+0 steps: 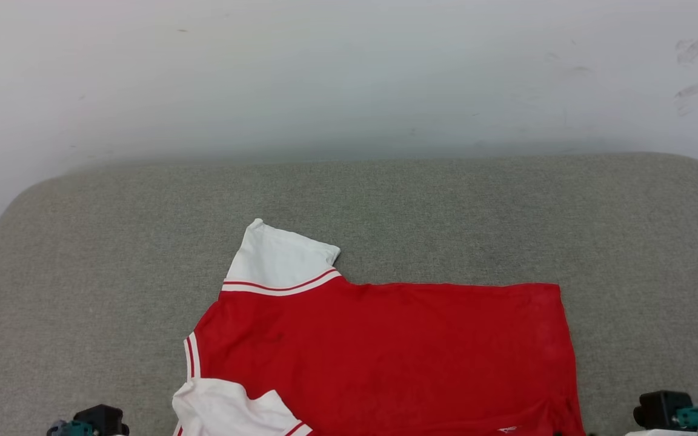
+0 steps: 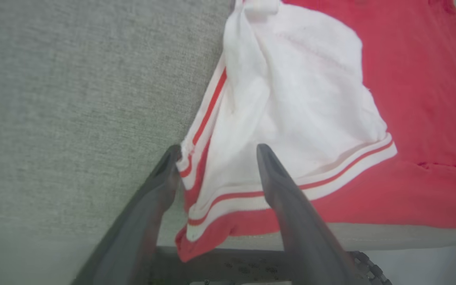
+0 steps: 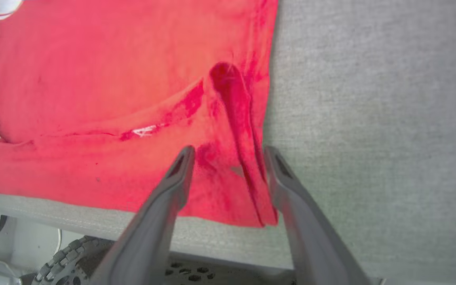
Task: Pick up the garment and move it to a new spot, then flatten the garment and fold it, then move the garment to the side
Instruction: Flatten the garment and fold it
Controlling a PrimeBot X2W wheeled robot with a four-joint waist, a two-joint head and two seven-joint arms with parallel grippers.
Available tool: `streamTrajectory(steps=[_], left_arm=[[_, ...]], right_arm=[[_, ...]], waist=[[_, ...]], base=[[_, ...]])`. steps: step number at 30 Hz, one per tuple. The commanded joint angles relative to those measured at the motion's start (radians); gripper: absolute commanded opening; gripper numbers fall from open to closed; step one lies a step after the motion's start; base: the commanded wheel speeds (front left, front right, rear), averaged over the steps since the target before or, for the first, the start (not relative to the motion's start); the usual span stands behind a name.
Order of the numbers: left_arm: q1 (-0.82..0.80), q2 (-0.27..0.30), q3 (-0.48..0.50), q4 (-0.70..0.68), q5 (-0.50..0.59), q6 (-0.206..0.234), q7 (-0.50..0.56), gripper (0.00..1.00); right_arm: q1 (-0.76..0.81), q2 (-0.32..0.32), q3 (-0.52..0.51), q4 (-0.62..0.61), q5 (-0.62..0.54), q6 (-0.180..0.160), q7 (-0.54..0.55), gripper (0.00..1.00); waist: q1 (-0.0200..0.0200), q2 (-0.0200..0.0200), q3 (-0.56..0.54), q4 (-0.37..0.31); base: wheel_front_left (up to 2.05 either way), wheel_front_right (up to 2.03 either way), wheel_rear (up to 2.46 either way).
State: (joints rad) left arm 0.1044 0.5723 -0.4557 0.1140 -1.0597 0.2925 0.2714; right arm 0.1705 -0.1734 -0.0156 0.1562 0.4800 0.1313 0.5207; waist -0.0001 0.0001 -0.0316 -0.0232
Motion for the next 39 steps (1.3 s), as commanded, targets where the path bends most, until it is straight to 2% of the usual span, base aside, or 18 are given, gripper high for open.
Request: streamTrajectory(steps=[1,5,10,15,20,26,33,34,39], left_arm=[[-0.019,-0.005,0.001,0.006,0.006,-0.012,-0.013,1.0],[-0.069,-0.005,0.017,0.006,0.047,-0.025,-0.08,1.0],[-0.146,-0.007,0.029,-0.015,0.13,-0.033,-0.194,1.0],[-0.235,-0.018,0.029,-0.018,0.203,-0.034,-0.28,1.0],[-0.344,-0.028,0.029,0.011,0.245,-0.05,-0.314,1.0],[-0.513,-0.018,0.016,0.085,0.249,-0.095,-0.24,1.0],[-0.699,0.03,0.005,0.204,0.19,-0.172,-0.028,1.0],[-0.699,0.03,0.005,0.204,0.19,-0.172,-0.028,1.0],[-0.812,0.077,0.002,0.291,0.152,-0.214,0.124,1.0]], right_arm=[[-0.014,0.008,-0.007,-0.016,-0.014,-0.001,-0.047,1.0],[-0.044,0.024,-0.032,-0.056,-0.072,-0.001,-0.205,1.0],[-0.074,0.048,-0.034,-0.121,-0.144,-0.001,-0.336,1.0],[-0.106,0.06,-0.028,-0.204,-0.201,-0.001,-0.395,1.0],[-0.148,0.068,-0.021,-0.296,-0.232,-0.001,-0.409,1.0],[-0.214,0.083,-0.013,-0.364,-0.247,-0.001,-0.413,1.0],[-0.266,0.105,0.007,-0.346,-0.248,-0.001,-0.438,1.0],[-0.266,0.105,0.007,-0.346,-0.248,-0.001,-0.438,1.0],[-0.297,0.113,0.033,-0.31,-0.234,-0.001,-0.467,1.0]], waist=[[0.0001,-0.0001,0.0,-0.001],[0.0001,-0.0001,-0.002,-0.005],[0.0001,-0.0001,-0.003,-0.016],[0.0001,-0.0001,0.014,-0.038],[0.0001,-0.0001,0.074,-0.068],[0.0001,-0.0001,0.206,-0.112],[0.0001,-0.0001,0.318,-0.169],[0.0001,-0.0001,0.318,-0.169],[0.0001,-0.0001,0.374,-0.214]], base=[[0.0,0.0,0.0],[0.0,0.0,0.0],[0.0,0.0,0.0],[0.0,0.0,0.0],[0.0,0.0,0.0],[0.0,0.0,0.0],[0.0,0.0,0.0],[0.0,0.0,0.0],[0.0,0.0,0.0]])
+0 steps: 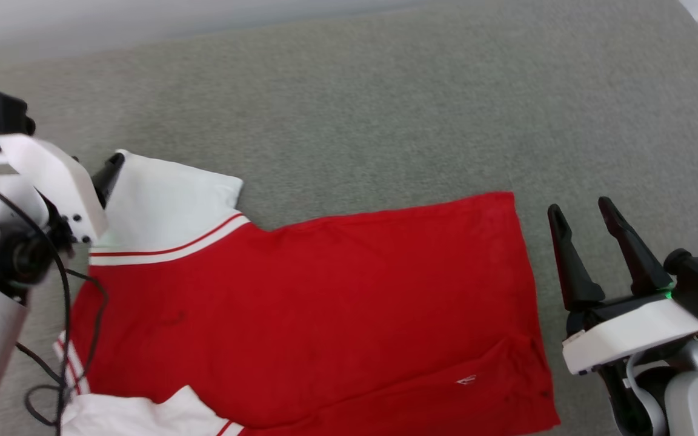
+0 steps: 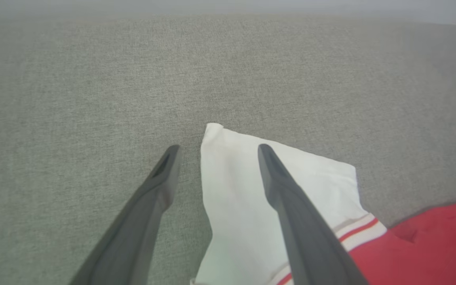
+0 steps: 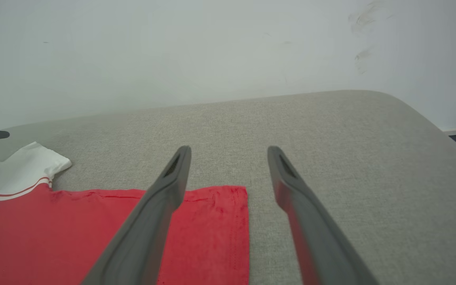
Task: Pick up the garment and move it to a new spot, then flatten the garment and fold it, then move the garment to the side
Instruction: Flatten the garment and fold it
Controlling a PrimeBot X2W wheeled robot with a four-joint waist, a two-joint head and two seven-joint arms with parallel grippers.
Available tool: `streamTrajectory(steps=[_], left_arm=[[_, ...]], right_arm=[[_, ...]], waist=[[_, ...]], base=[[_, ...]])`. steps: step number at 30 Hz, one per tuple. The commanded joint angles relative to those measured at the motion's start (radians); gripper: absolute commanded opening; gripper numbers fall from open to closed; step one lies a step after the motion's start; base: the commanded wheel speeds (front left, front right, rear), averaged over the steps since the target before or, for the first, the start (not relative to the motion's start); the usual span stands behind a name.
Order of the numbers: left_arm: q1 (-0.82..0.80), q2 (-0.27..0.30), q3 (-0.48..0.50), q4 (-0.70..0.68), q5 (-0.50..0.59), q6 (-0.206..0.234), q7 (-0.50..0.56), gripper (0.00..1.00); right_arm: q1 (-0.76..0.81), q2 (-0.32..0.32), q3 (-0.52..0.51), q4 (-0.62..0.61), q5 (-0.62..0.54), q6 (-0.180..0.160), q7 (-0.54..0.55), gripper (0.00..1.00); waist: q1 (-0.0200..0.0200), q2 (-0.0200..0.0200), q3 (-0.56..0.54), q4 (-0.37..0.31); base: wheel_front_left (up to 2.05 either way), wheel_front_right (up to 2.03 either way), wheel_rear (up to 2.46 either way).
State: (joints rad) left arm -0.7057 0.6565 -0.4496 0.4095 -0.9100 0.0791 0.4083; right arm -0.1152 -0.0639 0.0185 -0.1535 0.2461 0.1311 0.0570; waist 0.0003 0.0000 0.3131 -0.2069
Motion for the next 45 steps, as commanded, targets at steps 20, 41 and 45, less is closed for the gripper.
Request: streamTrajectory(steps=[20,41,45], left_arm=[[-0.118,0.057,-0.094,0.112,-0.028,0.014,0.386,0.0],[-0.222,-0.023,-0.096,-0.02,0.008,-0.007,0.257,0.0],[-0.214,-0.025,-0.096,-0.026,0.002,-0.014,0.246,0.0]], right_arm=[[-0.088,-0.008,0.017,0.144,0.09,-0.001,0.01,1.0],[-0.421,-0.245,0.199,0.431,0.329,-0.001,0.552,1.0],[-0.436,-0.244,0.273,0.495,0.357,-0.001,0.611,1.0]], waist=[[-0.0003,0.0,0.113,-0.108],[-0.0003,0.0,0.111,0.057],[-0.0003,0.0,0.118,0.069]], base=[[0.0,0.0,0.0],[0.0,0.0,0.0],[0.0,0.0,0.0]])
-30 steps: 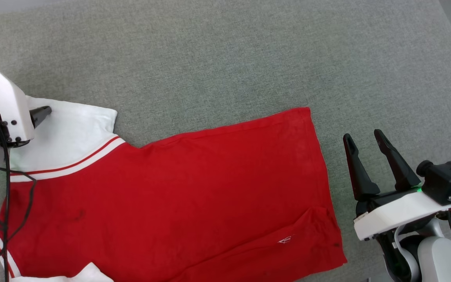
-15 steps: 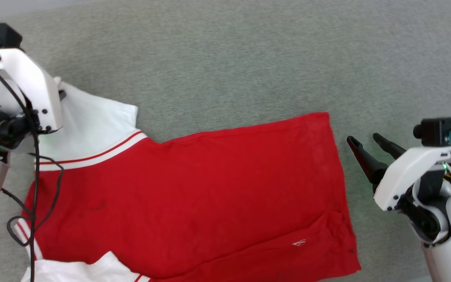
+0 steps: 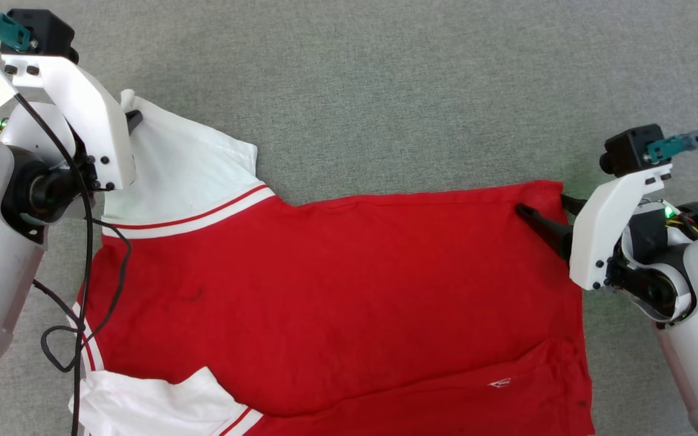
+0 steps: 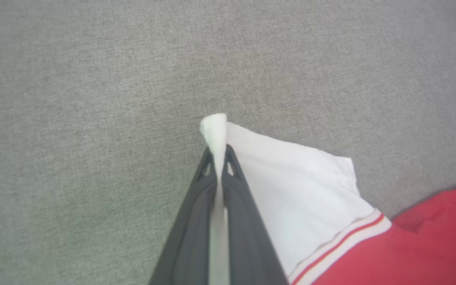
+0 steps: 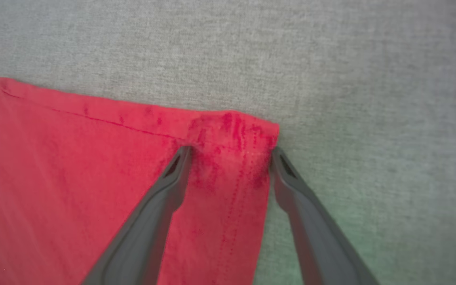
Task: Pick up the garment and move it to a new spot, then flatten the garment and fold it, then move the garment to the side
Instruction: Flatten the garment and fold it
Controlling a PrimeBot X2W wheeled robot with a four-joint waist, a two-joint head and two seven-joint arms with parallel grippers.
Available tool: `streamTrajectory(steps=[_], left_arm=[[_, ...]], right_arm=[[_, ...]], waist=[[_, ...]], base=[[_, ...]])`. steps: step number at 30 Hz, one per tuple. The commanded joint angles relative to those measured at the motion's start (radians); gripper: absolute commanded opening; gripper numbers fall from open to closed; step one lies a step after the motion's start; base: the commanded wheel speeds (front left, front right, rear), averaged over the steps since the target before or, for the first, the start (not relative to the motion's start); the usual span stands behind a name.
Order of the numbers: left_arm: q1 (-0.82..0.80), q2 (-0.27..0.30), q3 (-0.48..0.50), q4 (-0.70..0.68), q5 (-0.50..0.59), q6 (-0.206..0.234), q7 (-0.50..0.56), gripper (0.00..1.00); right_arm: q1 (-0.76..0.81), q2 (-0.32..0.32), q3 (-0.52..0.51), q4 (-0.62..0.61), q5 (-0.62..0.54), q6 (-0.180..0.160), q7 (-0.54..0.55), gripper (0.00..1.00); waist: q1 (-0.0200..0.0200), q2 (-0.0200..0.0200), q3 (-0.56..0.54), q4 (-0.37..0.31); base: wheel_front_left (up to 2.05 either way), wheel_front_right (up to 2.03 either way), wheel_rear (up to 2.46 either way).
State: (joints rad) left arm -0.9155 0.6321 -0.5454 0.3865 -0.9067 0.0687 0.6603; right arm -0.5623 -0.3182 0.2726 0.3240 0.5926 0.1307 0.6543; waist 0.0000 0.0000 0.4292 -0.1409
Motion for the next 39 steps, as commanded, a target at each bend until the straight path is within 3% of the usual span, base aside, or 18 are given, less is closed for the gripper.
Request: streamTrajectory(steps=[1,2,4,5,14,26,39], left_arm=[[-0.002,-0.002,-0.001,-0.003,-0.001,-0.005,-0.006,0.0],[0.0,-0.003,-0.001,-0.004,-0.001,-0.004,-0.011,0.0],[0.005,-0.003,0.0,-0.001,-0.003,-0.006,-0.017,0.0],[0.007,-0.004,0.001,0.001,-0.005,-0.007,-0.02,0.0],[0.053,0.004,0.021,0.014,-0.013,-0.018,-0.089,0.0],[0.234,0.039,0.07,-0.071,-0.046,0.014,-0.214,0.0],[0.721,0.025,0.126,-0.25,-0.142,0.118,-0.399,0.0]], right_arm=[[0.013,0.009,0.036,0.034,0.02,0.0,0.03,1.0],[0.016,0.011,0.052,0.047,0.028,0.0,0.043,1.0],[0.017,0.01,0.082,0.068,0.044,0.001,0.068,0.3],[0.013,0.006,0.091,0.073,0.053,0.001,0.067,0.0],[-0.052,-0.054,0.037,0.041,0.065,-0.001,-0.029,0.0],[0.103,-0.048,-0.079,-0.019,0.016,-0.001,-0.072,0.0],[0.393,0.011,-0.169,-0.037,-0.025,-0.001,-0.144,0.0]], waist=[[0.0,0.0,0.003,0.005],[0.0,0.0,0.003,0.007],[0.0,0.0,0.002,0.01],[0.0,0.0,0.001,0.011],[0.0,0.0,-0.074,0.018],[0.0,0.0,-0.209,0.056],[0.0,0.0,-0.332,0.103]], base=[[0.0,0.0,0.0],[0.0,0.0,0.0],[0.0,0.0,0.0],[0.0,0.0,0.0],[0.0,0.0,0.0],[0.0,0.0,0.0],[0.0,0.0,0.0]])
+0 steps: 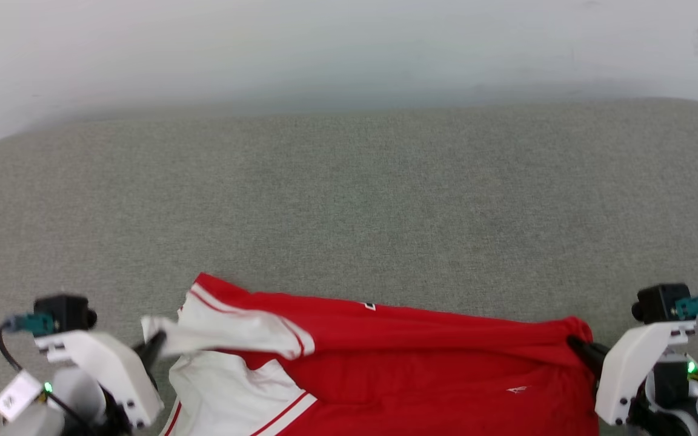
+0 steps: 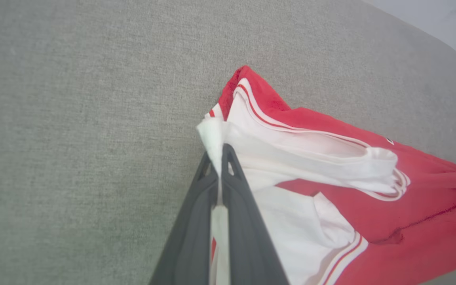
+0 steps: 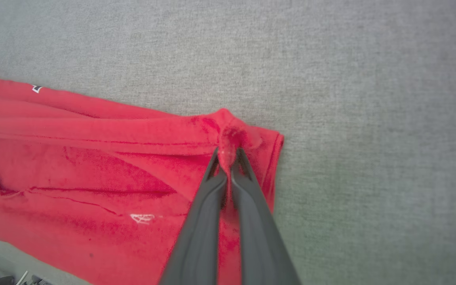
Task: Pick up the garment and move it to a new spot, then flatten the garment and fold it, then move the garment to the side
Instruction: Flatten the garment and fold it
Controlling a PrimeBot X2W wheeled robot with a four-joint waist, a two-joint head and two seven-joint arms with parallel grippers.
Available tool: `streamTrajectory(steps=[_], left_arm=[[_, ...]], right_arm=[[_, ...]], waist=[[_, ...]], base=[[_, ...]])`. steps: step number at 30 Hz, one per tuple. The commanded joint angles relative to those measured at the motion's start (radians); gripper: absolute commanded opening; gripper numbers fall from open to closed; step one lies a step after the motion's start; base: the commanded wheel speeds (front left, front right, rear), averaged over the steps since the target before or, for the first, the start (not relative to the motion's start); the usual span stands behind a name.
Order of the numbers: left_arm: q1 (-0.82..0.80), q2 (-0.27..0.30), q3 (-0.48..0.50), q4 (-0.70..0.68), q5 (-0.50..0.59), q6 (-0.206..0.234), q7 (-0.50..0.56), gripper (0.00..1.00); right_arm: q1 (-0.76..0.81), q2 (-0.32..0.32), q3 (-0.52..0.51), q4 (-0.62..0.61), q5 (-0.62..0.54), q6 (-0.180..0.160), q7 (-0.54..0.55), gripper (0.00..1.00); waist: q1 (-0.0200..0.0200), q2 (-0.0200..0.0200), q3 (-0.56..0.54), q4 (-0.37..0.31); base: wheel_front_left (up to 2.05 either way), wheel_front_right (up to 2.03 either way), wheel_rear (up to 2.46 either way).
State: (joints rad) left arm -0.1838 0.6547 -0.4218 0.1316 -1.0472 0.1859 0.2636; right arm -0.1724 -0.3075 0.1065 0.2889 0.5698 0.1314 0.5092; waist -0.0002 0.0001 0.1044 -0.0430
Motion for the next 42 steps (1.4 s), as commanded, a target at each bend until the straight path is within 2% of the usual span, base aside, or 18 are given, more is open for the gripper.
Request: streamTrajectory(steps=[1,5,12,13,14,15,16,18,19,24,29,36,42], left_arm=[[0.024,-0.002,0.0,-0.006,-0.009,0.007,-0.008,0.0],[0.137,-0.019,-0.006,-0.039,-0.034,0.026,-0.026,0.0],[0.247,-0.052,-0.041,-0.036,-0.061,0.03,-0.025,0.0],[0.256,-0.058,-0.047,-0.031,-0.066,0.028,-0.021,0.0],[0.262,-0.064,-0.053,-0.026,-0.068,0.023,-0.02,0.0],[0.26,-0.069,-0.058,-0.02,-0.066,0.019,-0.022,0.0],[0.255,-0.077,-0.062,-0.012,-0.065,0.016,-0.027,0.02],[0.24,-0.095,-0.068,0.001,-0.062,0.008,-0.036,0.45],[0.232,-0.098,-0.066,0.008,-0.054,0.007,-0.047,1.0],[0.201,-0.117,-0.055,0.017,-0.022,0.001,-0.114,1.0],[0.191,-0.132,-0.032,-0.029,0.015,0.011,-0.207,1.0],[0.167,-0.132,-0.006,-0.105,0.116,0.036,-0.36,1.0],[0.155,-0.14,-0.014,-0.154,0.237,0.085,-0.475,1.0]], right_arm=[[0.02,0.005,-0.006,0.001,-0.007,-0.002,-0.01,0.0],[0.066,0.024,-0.037,0.025,-0.024,-0.002,-0.068,0.0],[0.106,0.059,-0.06,0.096,-0.047,-0.002,-0.128,0.0],[0.111,0.064,-0.056,0.106,-0.05,-0.002,-0.133,0.09],[0.112,0.071,-0.057,0.113,-0.046,-0.002,-0.143,0.31],[0.114,0.079,-0.056,0.119,-0.04,-0.002,-0.15,1.0],[0.118,0.081,-0.051,0.124,-0.038,-0.002,-0.154,1.0],[0.121,0.085,-0.05,0.118,-0.036,-0.002,-0.182,1.0],[0.127,0.087,-0.048,0.114,-0.034,-0.002,-0.191,1.0],[0.157,0.084,-0.063,0.033,-0.04,-0.001,-0.239,1.0],[0.217,0.071,-0.106,-0.09,-0.063,-0.001,-0.222,1.0],[0.284,0.071,-0.228,-0.212,-0.087,-0.001,-0.049,1.0],[0.3,0.063,-0.282,-0.245,-0.096,-0.001,0.108,1.0]], waist=[[0.0002,-0.0001,-0.012,0.007],[0.0002,-0.0001,-0.024,0.01],[0.0002,-0.0001,-0.038,0.002],[0.0002,-0.0001,-0.039,0.0],[0.0002,-0.0001,-0.04,-0.001],[0.0002,-0.0001,-0.04,-0.002],[0.0002,-0.0001,-0.041,-0.003],[0.0002,-0.0001,-0.042,-0.003],[0.0002,-0.0001,-0.043,-0.002],[0.0002,-0.0001,-0.061,-0.002],[0.0002,-0.0001,-0.087,-0.002],[0.0002,-0.0001,-0.105,0.013],[0.0002,-0.0001,-0.098,0.039]], base=[[0.0,0.0,0.0],[0.0,0.0,0.0],[0.0,0.0,0.0],[0.0,0.0,0.0],[0.0,0.0,0.0],[0.0,0.0,0.0],[0.0,0.0,0.0],[0.0,0.0,0.0],[0.0,0.0,0.0],[0.0,0.0,0.0],[0.0,0.0,0.0],[0.0,0.0,0.0],[0.0,0.0,0.0]])
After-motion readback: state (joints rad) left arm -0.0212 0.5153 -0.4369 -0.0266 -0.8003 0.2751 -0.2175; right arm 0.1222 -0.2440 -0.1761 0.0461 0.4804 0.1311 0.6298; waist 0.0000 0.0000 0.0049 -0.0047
